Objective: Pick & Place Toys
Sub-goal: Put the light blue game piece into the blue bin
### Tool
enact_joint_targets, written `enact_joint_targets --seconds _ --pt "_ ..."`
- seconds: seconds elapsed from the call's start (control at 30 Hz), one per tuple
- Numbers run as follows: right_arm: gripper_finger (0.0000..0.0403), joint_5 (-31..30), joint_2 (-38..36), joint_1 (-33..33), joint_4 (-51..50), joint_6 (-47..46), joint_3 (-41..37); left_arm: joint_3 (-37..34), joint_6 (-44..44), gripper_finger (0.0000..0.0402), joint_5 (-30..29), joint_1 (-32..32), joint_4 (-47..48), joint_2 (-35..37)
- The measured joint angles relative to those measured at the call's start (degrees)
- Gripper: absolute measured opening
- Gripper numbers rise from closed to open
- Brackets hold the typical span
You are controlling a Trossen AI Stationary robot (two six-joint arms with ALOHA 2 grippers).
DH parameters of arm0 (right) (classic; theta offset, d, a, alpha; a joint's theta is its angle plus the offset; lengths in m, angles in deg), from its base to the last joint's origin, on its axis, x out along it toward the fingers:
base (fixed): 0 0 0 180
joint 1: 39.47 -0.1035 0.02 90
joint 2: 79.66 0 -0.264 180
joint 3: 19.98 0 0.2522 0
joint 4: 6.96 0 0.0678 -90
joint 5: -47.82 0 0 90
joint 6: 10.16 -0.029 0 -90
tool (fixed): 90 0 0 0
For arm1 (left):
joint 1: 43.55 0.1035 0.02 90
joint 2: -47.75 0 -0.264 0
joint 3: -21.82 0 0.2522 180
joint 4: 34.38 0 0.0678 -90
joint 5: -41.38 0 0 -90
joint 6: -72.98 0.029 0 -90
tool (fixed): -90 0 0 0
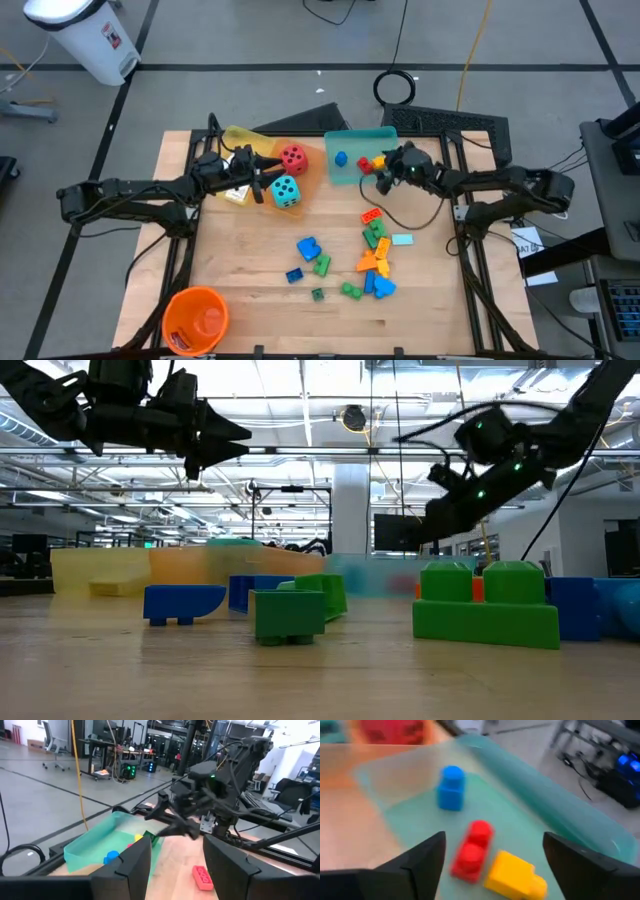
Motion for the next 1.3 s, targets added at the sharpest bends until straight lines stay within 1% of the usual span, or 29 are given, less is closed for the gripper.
enact_joint_targets --seconds 0.07,0.17,0.23,0.3,0.4,0.53,0.63,0.8,0.9,1.07,1.2,1.3 --pt "0.0320 -0.15 -3.51 -3.54 -1.70 1.85 -0.04 0.00 -0.58 0.0184 0.01 0.00 0.14 0.00" --pt "0.0324 -0.13 -10.14 -9.82 -5.01 3.22 0.00 0.00 -1.55 0.0184 0.02 0.00 0.24 0.00" --pt "0.0323 1.17 -14.86 -14.43 -9.87 4.21 0.00 0.00 -1.35 0.0184 0.04 0.00 0.24 0.00" --pt "0.0319 2.06 -19.53 -18.69 -16.78 4.89 0.00 0.00 -1.06 0.0184 0.04 0.00 0.24 0.00" --pt "0.0314 3.02 -25.35 -24.05 -29.36 0.09 0.00 0.00 -2.11 0.0184 0.07 0.00 0.83 0.00" --pt "0.0314 3.03 -29.24 -30.50 -44.29 -7.77 0.00 0.00 -2.13 0.0193 0.11 0.00 3.15 0.00" --pt "0.0311 2.98 -29.36 -34.50 -50.13 -12.40 0.00 0.00 -0.09 0.0220 0.11 0.00 3.32 -0.13" --pt "0.0297 2.92 -26.39 -39.45 -54.08 -16.40 0.00 0.00 1.90 0.0274 0.11 -1.20 3.26 -0.17" --pt "0.0286 2.91 -23.93 -41.63 -56.73 -18.35 -0.13 0.00 2.63 0.0297 0.12 -2.94 3.26 -0.17" --pt "0.0271 2.78 -20.31 -42.89 -54.53 -19.63 -3.72 0.00 6.81 0.0311 0.08 -6.09 3.31 -0.17" --pt "0.0262 3.05 -18.23 -42.88 -50.78 -22.81 -6.63 0.00 5.61 0.0312 0.00 -8.40 3.15 -0.17" --pt "0.0248 2.75 -17.39 -43.19 -49.77 -25.42 -7.61 0.00 5.54 0.0313 -0.57 -10.05 3.17 -0.17"
